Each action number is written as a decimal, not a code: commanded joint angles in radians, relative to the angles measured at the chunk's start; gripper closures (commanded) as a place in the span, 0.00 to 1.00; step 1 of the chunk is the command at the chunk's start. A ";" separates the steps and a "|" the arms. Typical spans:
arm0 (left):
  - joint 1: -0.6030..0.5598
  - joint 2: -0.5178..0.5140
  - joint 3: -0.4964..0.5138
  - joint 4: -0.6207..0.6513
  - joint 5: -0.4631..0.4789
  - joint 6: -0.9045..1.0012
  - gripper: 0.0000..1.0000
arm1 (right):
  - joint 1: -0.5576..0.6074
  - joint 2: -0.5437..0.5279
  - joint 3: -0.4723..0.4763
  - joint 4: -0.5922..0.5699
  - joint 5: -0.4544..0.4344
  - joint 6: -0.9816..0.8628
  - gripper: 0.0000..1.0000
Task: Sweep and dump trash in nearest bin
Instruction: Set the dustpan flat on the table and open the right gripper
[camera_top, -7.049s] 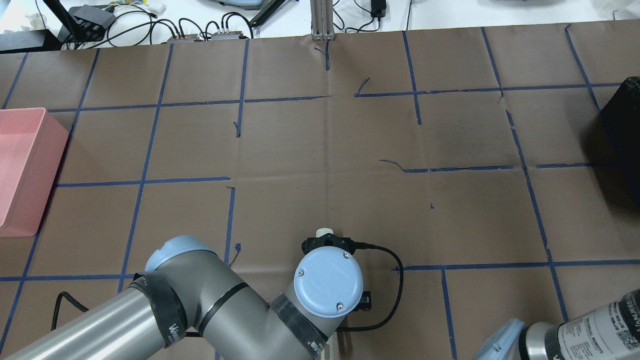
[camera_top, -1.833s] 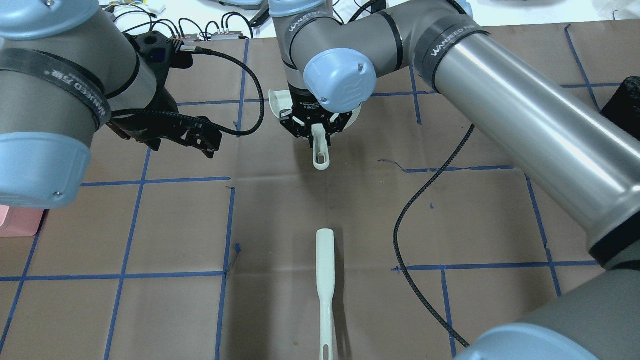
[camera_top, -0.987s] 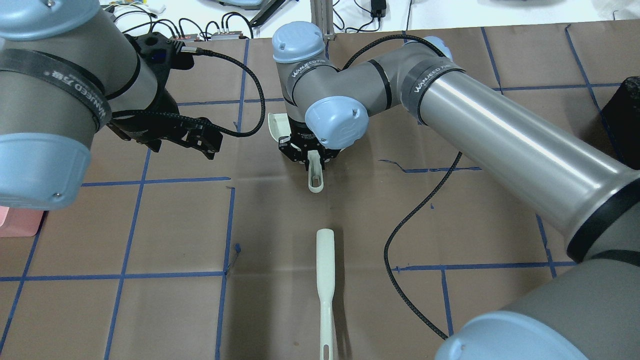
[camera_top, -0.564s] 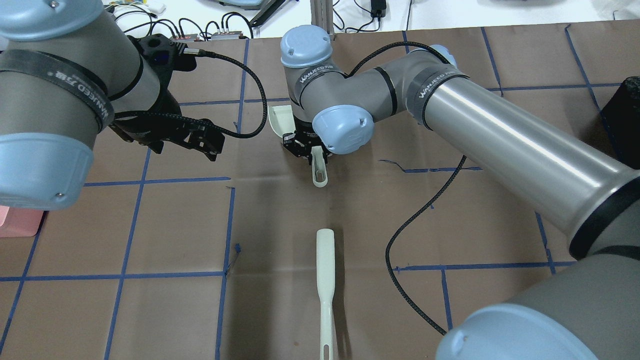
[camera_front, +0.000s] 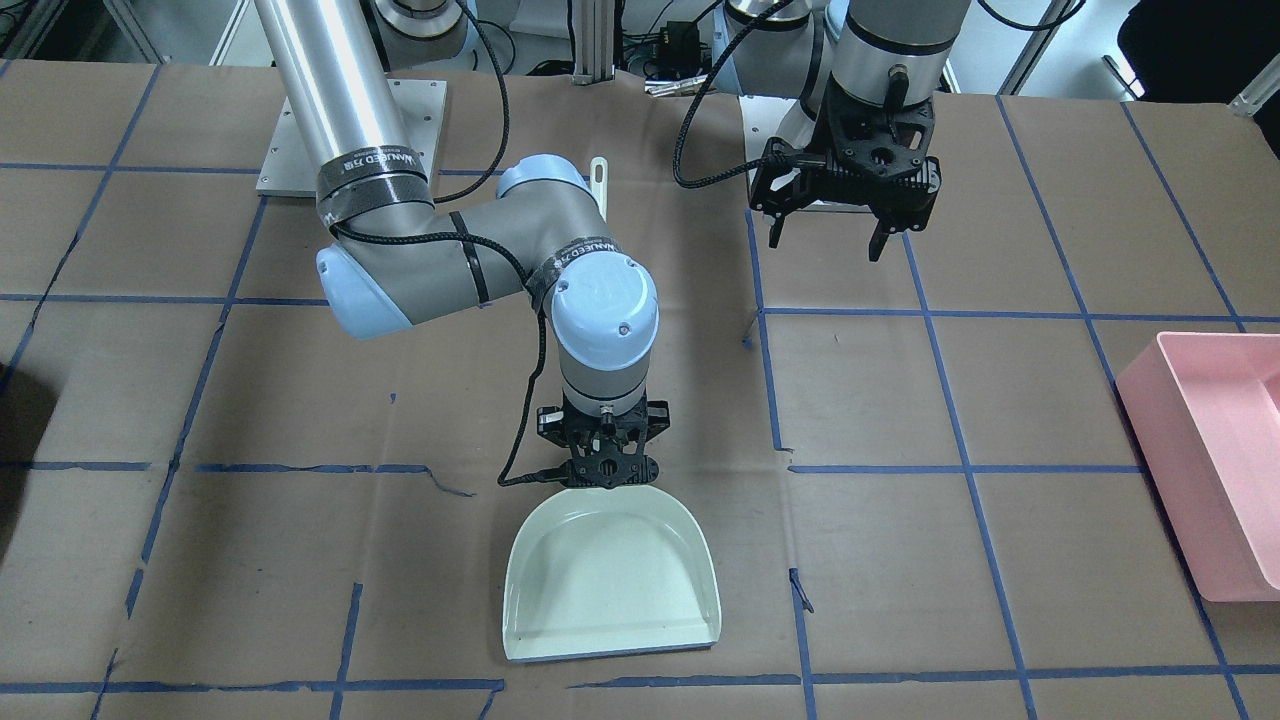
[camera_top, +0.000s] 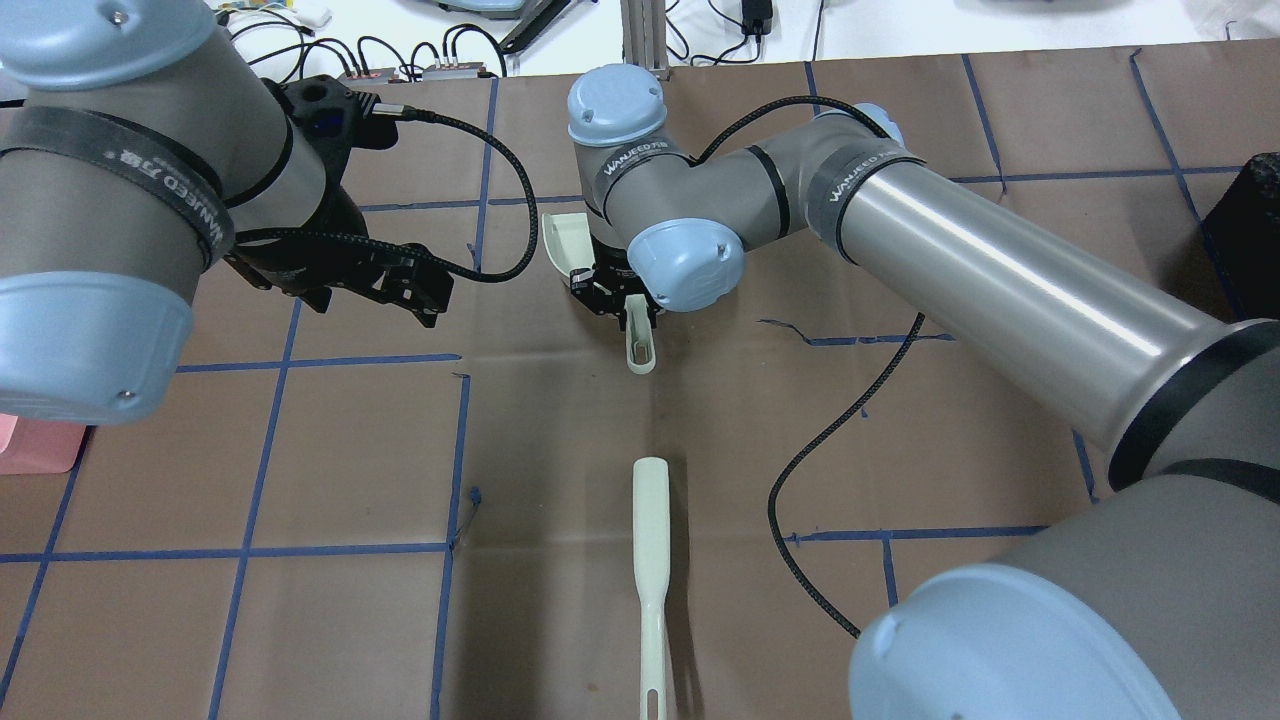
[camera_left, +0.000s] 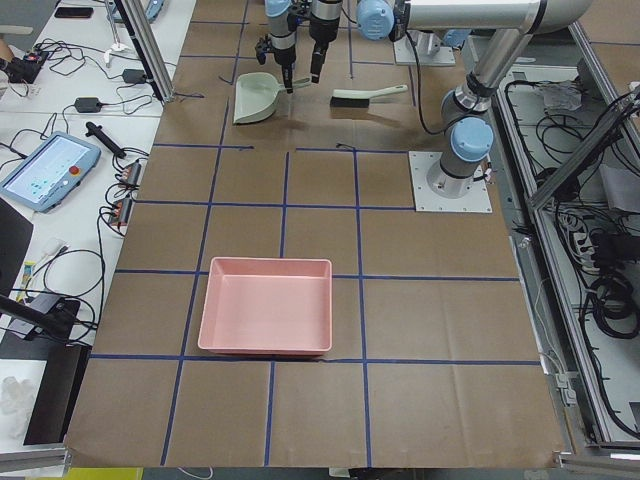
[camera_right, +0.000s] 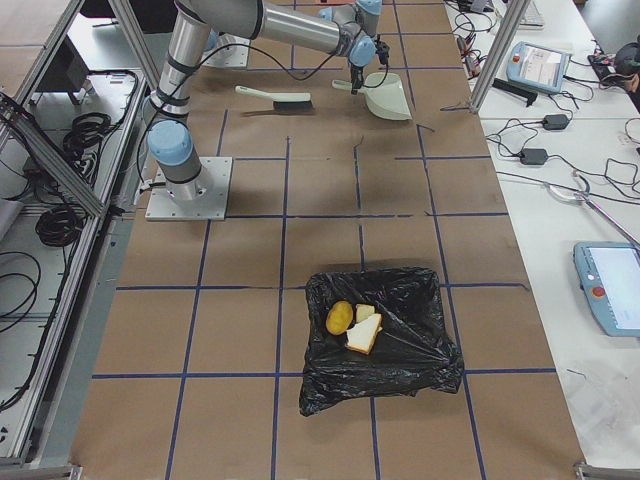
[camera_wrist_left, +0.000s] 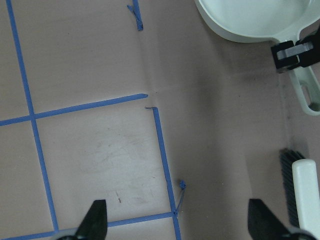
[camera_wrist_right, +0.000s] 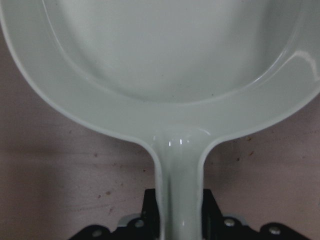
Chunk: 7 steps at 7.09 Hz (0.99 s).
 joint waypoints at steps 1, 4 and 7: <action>0.000 0.004 -0.001 0.000 0.001 -0.001 0.01 | 0.000 0.006 0.002 -0.033 -0.002 0.001 0.98; 0.000 0.002 -0.001 0.006 0.001 -0.001 0.01 | -0.014 0.008 0.002 -0.043 -0.002 0.001 0.96; 0.000 0.011 -0.022 0.003 0.016 -0.005 0.01 | -0.019 0.009 0.002 -0.075 -0.007 0.000 0.05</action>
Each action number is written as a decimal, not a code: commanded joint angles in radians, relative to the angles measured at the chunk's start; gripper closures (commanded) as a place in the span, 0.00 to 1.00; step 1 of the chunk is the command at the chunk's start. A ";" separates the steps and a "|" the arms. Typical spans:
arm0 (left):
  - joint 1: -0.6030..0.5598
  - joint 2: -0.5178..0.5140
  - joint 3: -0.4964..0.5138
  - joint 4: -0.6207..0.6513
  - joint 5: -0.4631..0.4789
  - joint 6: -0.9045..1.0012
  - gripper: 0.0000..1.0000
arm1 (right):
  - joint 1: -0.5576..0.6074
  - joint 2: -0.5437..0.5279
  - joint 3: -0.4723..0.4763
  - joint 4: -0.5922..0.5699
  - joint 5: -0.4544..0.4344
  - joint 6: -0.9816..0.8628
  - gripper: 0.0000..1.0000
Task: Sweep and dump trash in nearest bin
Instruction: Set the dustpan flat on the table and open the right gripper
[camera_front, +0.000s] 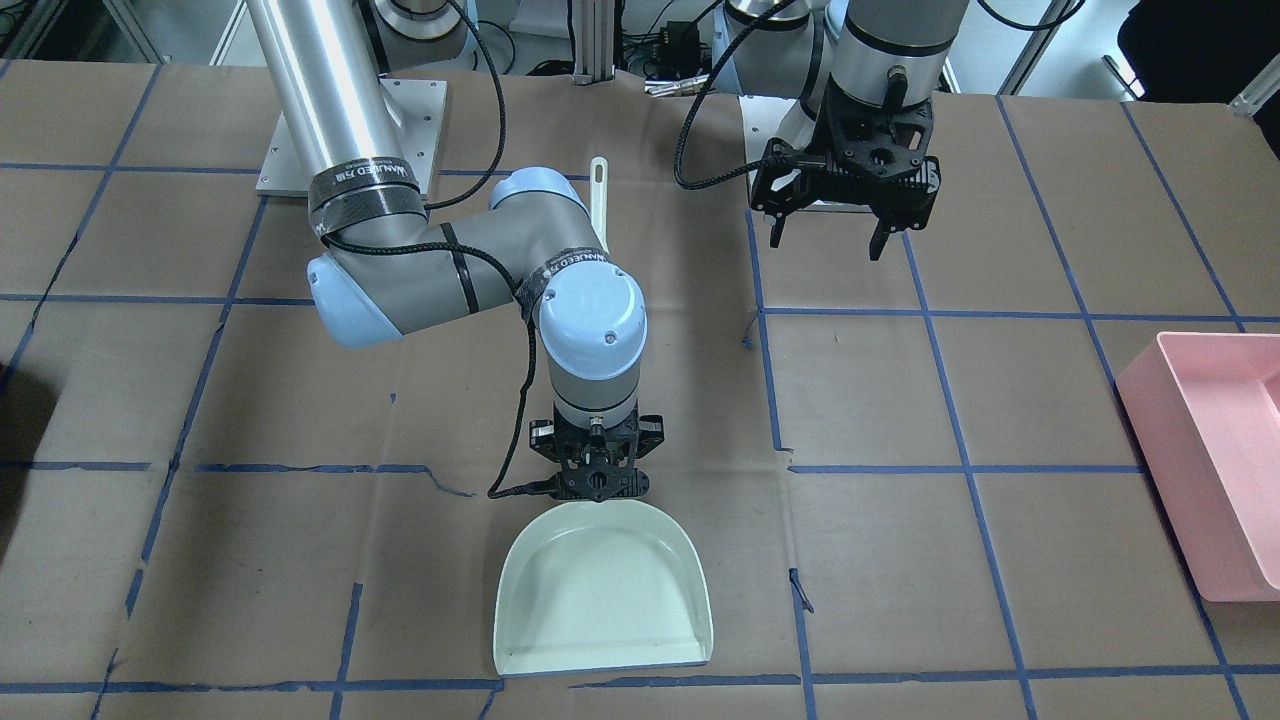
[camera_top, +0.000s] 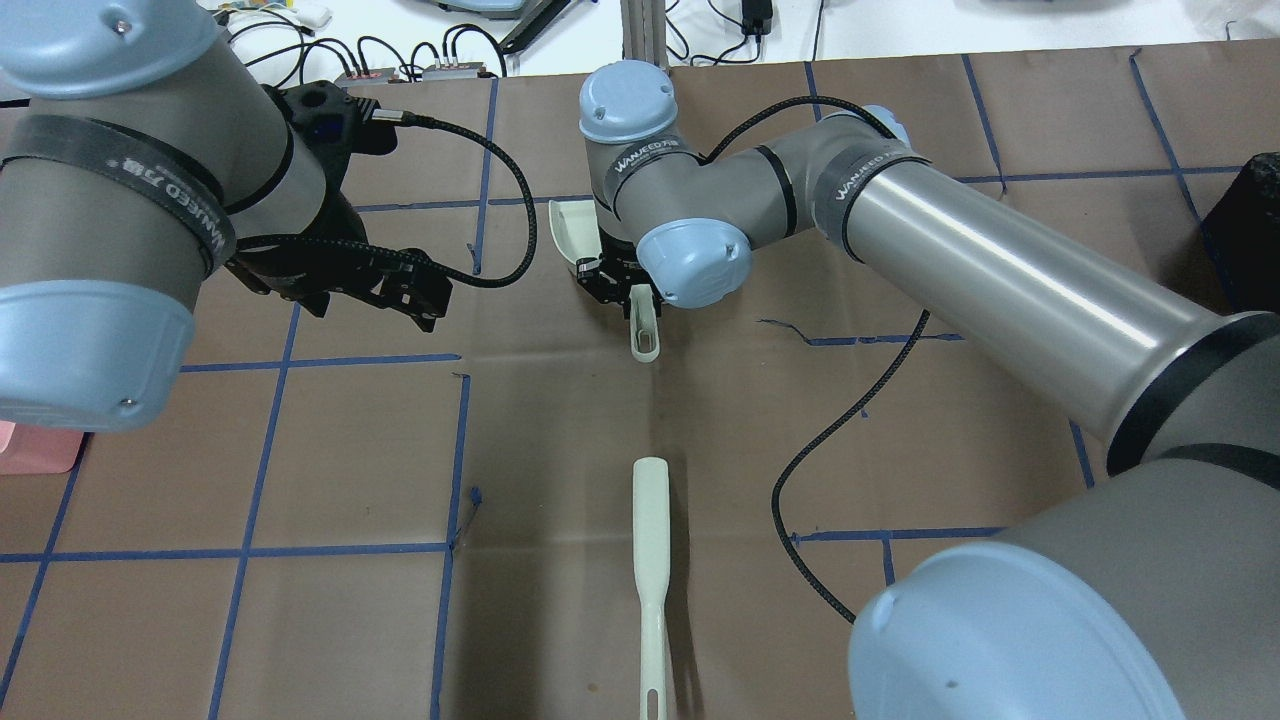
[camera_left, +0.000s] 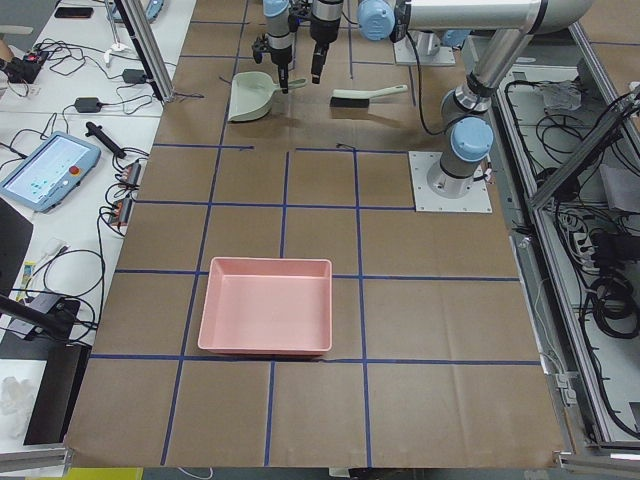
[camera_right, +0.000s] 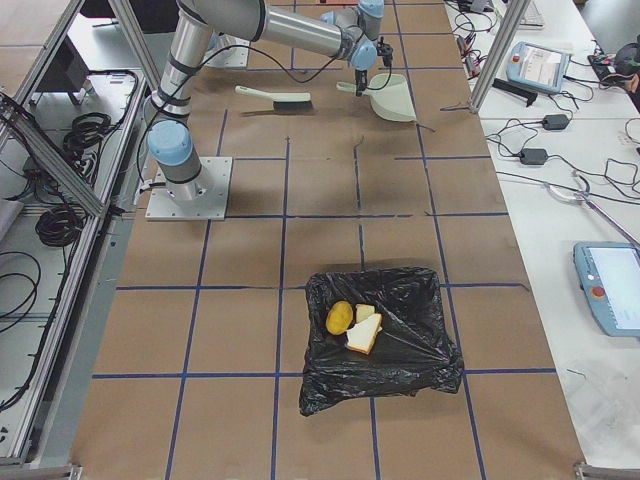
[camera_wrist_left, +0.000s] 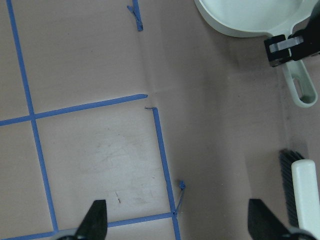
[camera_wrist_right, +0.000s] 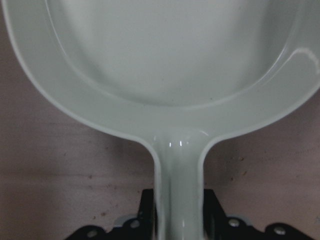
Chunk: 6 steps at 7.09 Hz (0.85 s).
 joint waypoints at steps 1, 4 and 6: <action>0.000 0.009 -0.007 0.000 0.001 -0.001 0.01 | -0.002 0.001 0.000 -0.031 -0.001 -0.001 0.00; 0.000 0.010 -0.009 -0.002 0.001 -0.004 0.01 | -0.014 -0.017 -0.018 -0.022 0.002 -0.001 0.00; 0.000 0.019 -0.010 -0.005 -0.003 -0.003 0.00 | -0.019 -0.078 -0.008 0.004 0.000 -0.006 0.00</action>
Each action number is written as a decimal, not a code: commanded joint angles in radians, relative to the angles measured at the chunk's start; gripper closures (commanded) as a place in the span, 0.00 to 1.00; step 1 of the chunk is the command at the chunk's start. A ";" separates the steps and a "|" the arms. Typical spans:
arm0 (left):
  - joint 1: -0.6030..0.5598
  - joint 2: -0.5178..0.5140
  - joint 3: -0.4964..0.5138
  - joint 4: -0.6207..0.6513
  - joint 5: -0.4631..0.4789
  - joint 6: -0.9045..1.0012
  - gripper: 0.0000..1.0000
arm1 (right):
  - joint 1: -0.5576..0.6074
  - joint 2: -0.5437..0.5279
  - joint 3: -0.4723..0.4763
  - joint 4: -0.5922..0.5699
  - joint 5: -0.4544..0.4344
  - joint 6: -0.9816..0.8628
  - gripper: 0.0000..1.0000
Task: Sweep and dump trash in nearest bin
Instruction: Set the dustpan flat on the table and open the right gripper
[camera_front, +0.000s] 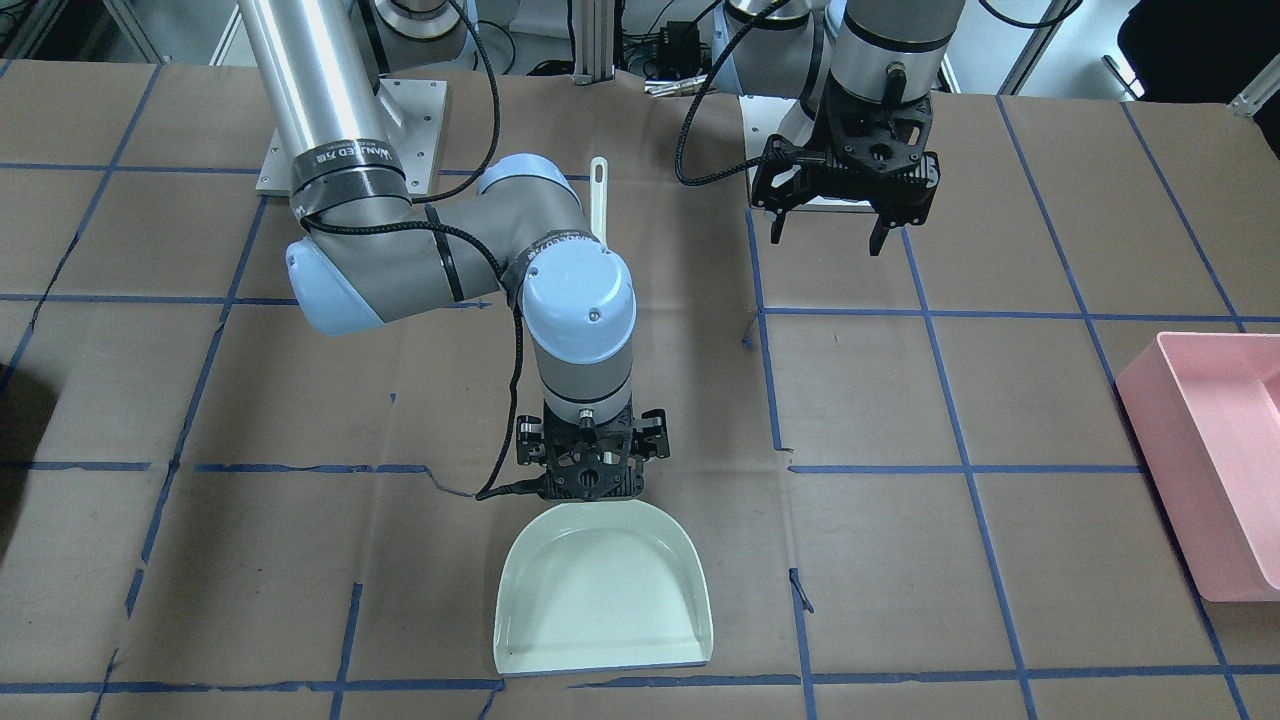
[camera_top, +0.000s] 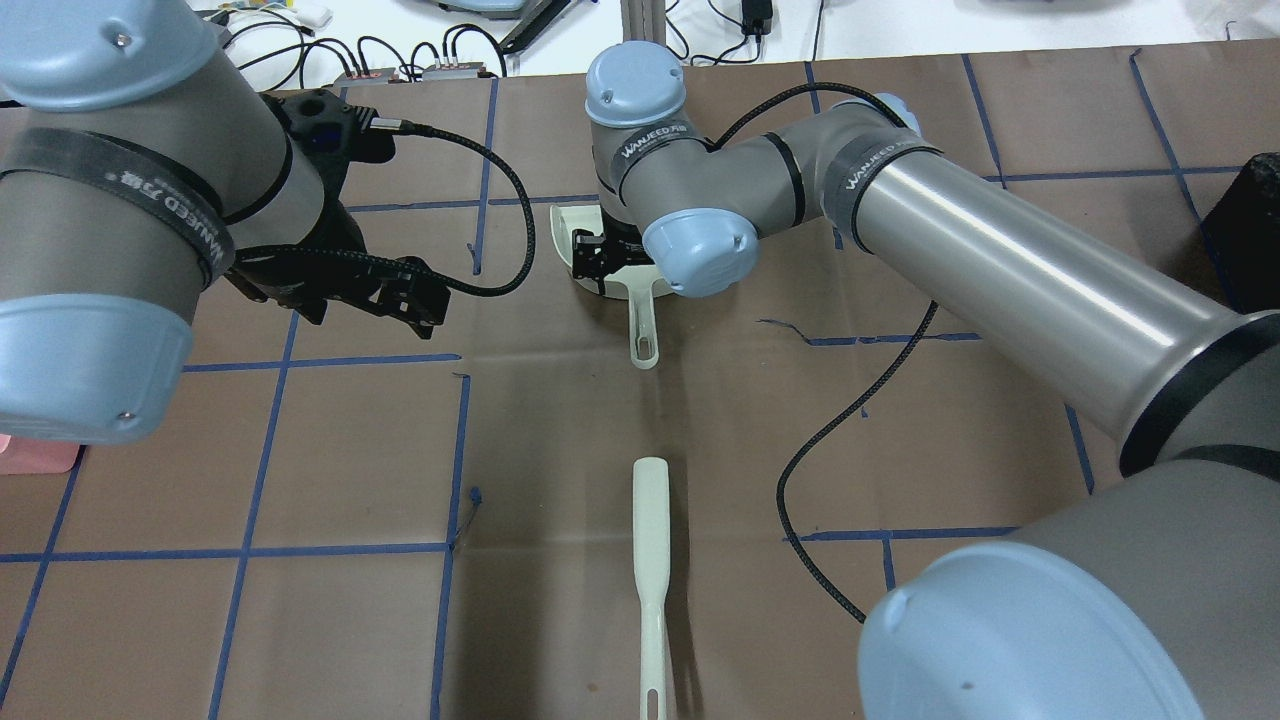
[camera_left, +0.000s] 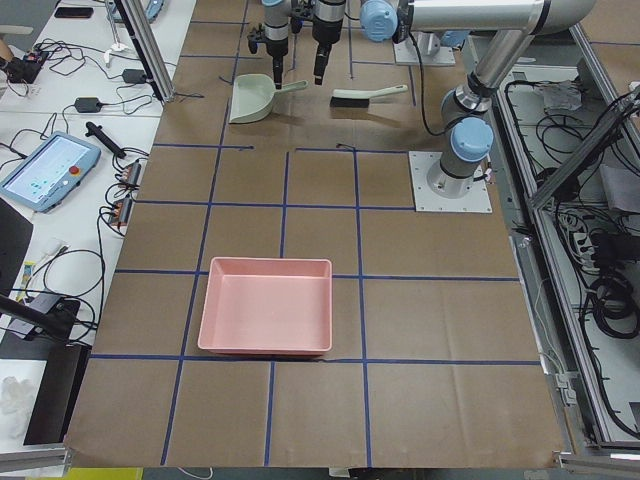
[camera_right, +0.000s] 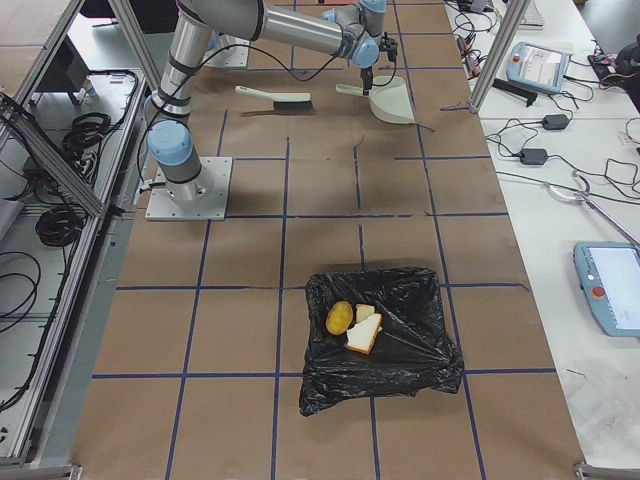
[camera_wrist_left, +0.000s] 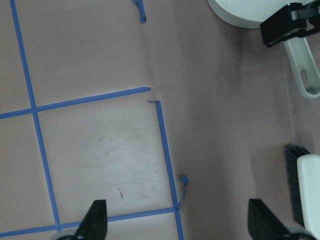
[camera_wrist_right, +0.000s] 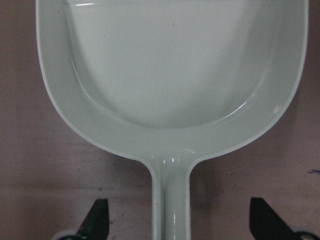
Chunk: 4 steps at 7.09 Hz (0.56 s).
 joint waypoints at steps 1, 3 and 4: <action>0.000 0.008 0.000 0.001 -0.010 0.000 0.01 | -0.030 -0.072 0.005 0.084 -0.003 -0.018 0.00; 0.000 0.006 0.000 0.013 -0.007 0.009 0.00 | -0.100 -0.155 0.008 0.183 -0.005 -0.119 0.00; 0.000 0.008 0.000 0.015 -0.001 0.011 0.00 | -0.150 -0.199 0.012 0.240 -0.005 -0.179 0.00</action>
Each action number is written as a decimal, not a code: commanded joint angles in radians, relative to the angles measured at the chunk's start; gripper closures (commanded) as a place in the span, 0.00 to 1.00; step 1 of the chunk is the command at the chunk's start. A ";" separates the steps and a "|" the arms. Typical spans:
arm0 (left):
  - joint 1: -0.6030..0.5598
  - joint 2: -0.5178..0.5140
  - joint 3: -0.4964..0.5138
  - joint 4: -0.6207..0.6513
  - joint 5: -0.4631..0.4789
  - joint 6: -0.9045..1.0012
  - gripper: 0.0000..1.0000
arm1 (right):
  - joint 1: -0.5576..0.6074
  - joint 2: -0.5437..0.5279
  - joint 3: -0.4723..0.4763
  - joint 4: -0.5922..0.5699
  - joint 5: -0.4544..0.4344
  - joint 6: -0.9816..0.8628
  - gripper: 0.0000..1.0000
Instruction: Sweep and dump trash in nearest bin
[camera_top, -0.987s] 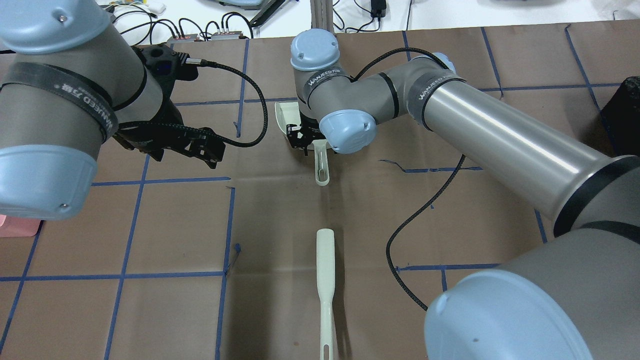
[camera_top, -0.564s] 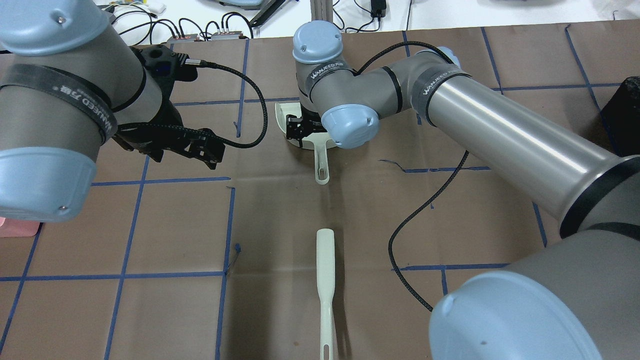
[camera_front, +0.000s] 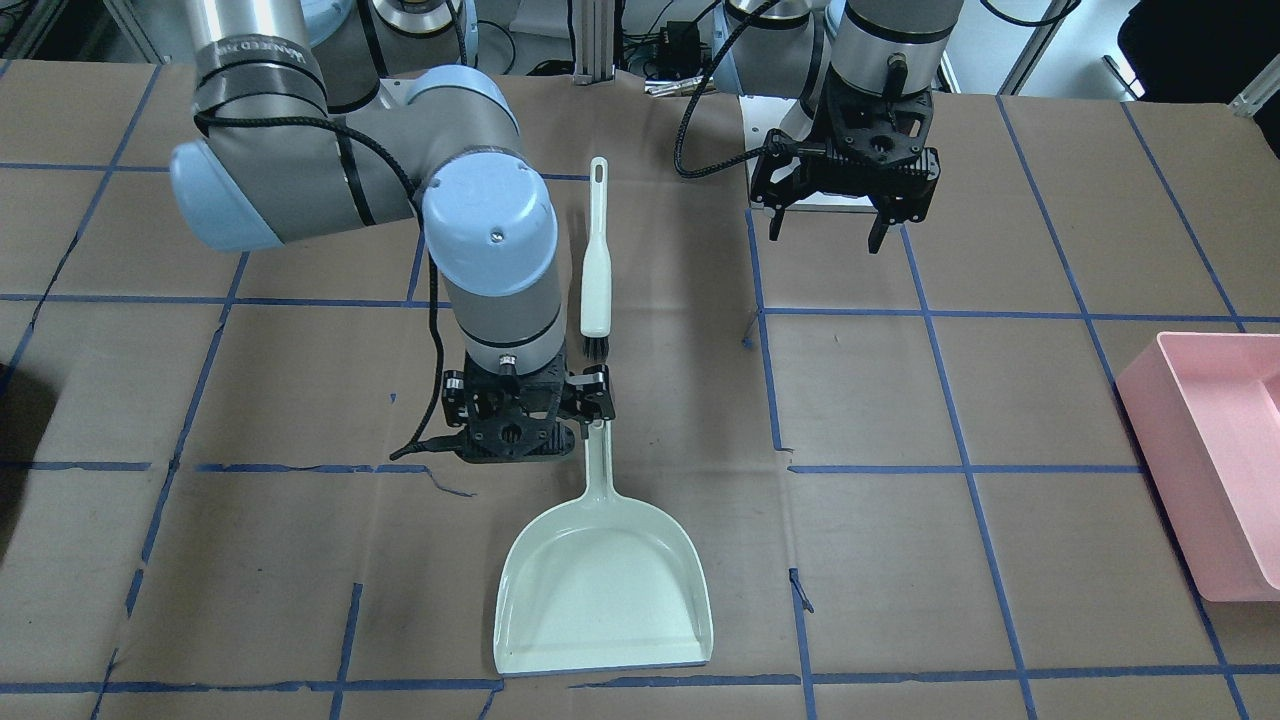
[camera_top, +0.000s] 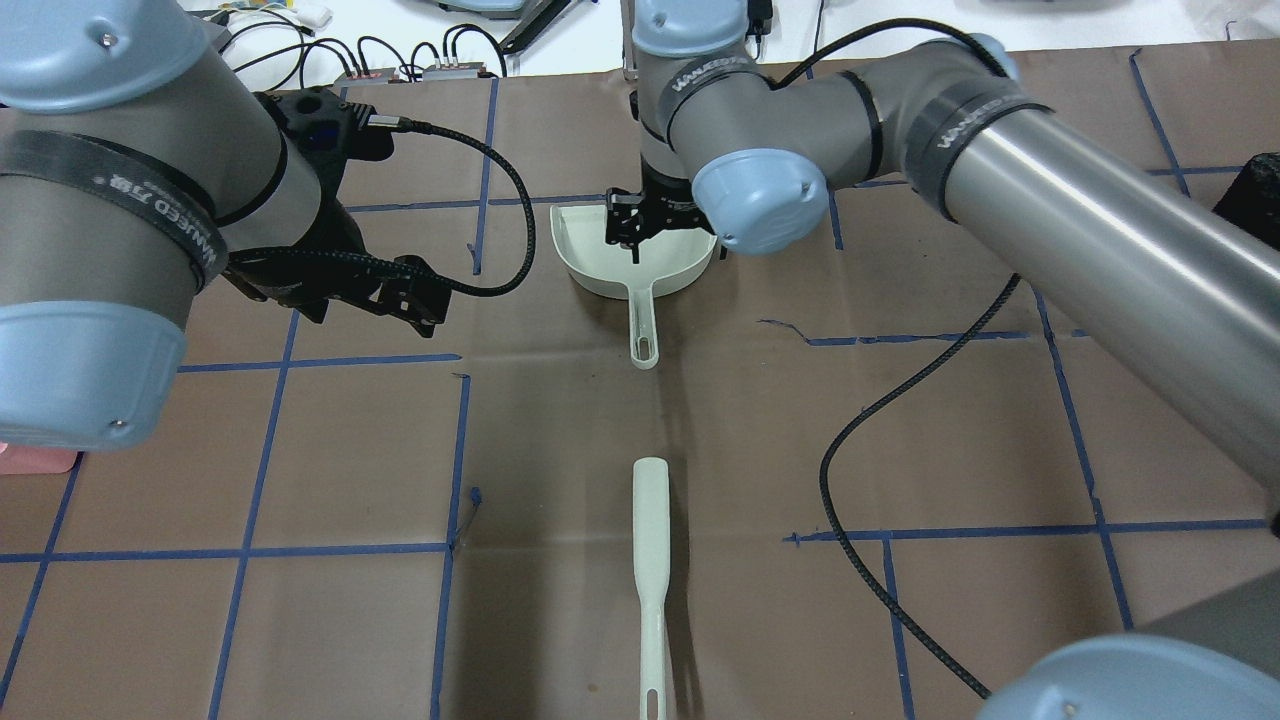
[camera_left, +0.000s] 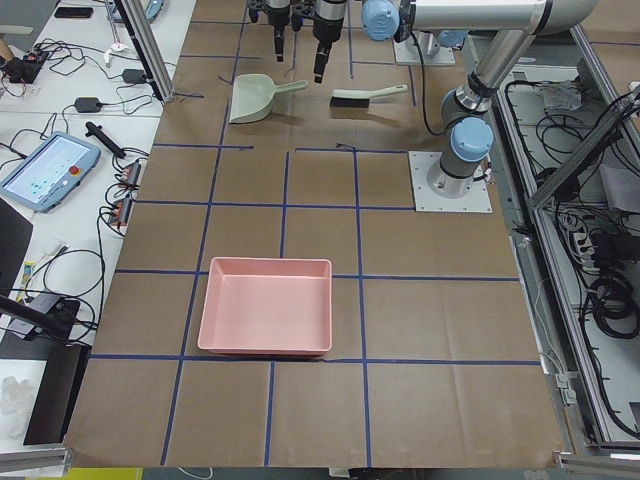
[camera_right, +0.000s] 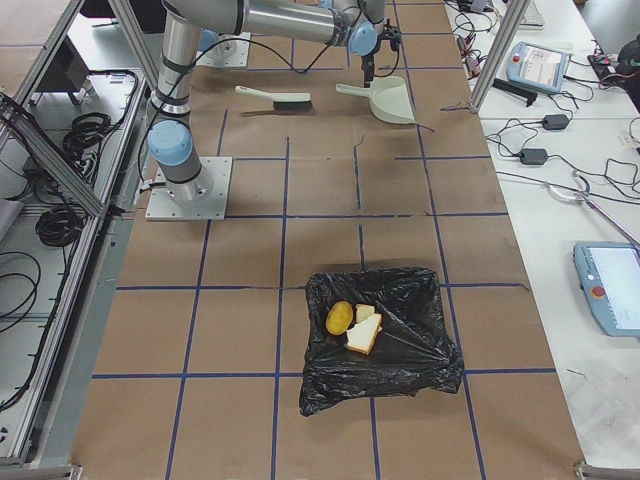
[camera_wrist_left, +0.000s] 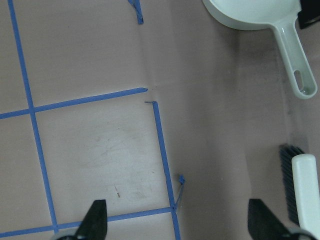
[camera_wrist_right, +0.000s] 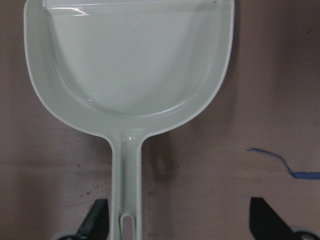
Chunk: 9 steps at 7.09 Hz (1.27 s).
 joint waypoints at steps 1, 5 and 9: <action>0.000 0.003 0.000 0.004 0.005 0.004 0.01 | -0.112 -0.101 0.005 0.134 -0.002 -0.153 0.00; 0.000 -0.017 0.002 0.004 -0.002 -0.007 0.00 | -0.267 -0.301 0.097 0.256 -0.002 -0.292 0.00; 0.002 -0.020 0.002 0.024 -0.001 -0.019 0.00 | -0.309 -0.449 0.228 0.248 -0.019 -0.310 0.00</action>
